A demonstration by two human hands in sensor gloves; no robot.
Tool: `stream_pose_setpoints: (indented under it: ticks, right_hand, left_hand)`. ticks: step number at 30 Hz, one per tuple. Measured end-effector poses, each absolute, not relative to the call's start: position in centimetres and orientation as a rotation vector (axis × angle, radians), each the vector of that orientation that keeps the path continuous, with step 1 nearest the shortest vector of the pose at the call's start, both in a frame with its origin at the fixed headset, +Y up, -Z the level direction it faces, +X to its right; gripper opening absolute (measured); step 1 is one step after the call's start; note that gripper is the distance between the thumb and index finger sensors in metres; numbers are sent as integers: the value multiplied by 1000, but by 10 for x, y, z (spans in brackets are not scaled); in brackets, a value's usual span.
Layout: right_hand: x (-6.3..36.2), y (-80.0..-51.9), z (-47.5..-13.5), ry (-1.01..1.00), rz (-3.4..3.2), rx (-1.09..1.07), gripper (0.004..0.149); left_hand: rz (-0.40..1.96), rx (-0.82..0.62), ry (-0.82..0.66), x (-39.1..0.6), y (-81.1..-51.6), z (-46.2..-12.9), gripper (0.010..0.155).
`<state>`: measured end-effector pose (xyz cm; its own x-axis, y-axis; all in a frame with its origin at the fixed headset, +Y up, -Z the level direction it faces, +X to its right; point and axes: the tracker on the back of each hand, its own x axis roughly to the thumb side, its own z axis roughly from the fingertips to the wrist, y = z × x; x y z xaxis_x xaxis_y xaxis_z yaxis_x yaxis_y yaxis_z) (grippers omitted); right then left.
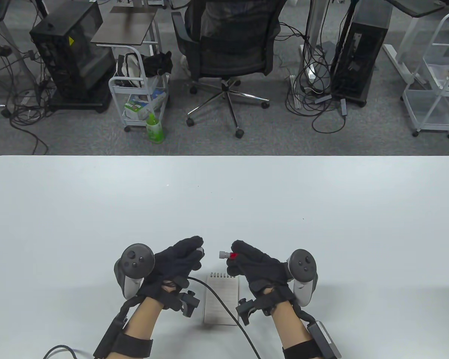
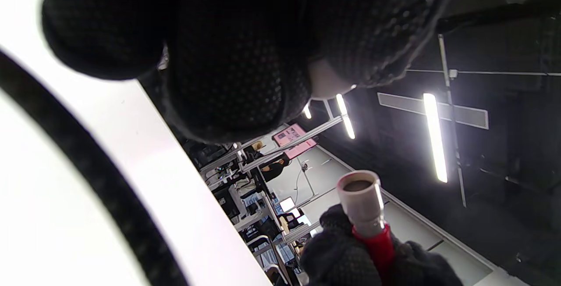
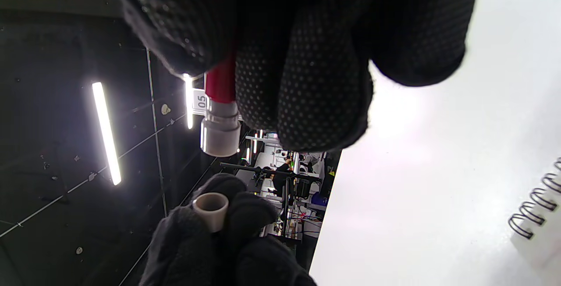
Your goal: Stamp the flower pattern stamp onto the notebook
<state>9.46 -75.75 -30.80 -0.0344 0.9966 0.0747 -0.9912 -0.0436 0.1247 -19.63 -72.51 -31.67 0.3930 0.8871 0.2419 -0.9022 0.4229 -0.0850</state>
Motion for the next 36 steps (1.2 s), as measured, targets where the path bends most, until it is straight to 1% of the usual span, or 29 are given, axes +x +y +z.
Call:
stream_pose_setpoints:
  ticks: [2,5,10,17,29,36]
  right_hand:
    - [93,-759,-308,47,1610,158,49]
    - [89,-760,-308,53,1609,164,49]
    - [82,-761,-307,70,1613,183,49]
    - [78,-761,-306,84,1633,209,49]
    - [71,-758,-302,8,1779,238,49]
    - [70,-760,-303,42,1747,232,49]
  left_hand:
    - [1170,62,-263,-196,-730,-316,51]
    - [1149,46,-273,-197,-735,-315,51]
    - [1207,-17,-315,-192,-739,-314,50]
    - [1162,-22,-337,-186,-740,-311,50]
    - [1113,-1,-340,-180,-741,-307,50]
    - [1107,-9,-351,-180,-741,-307,50]
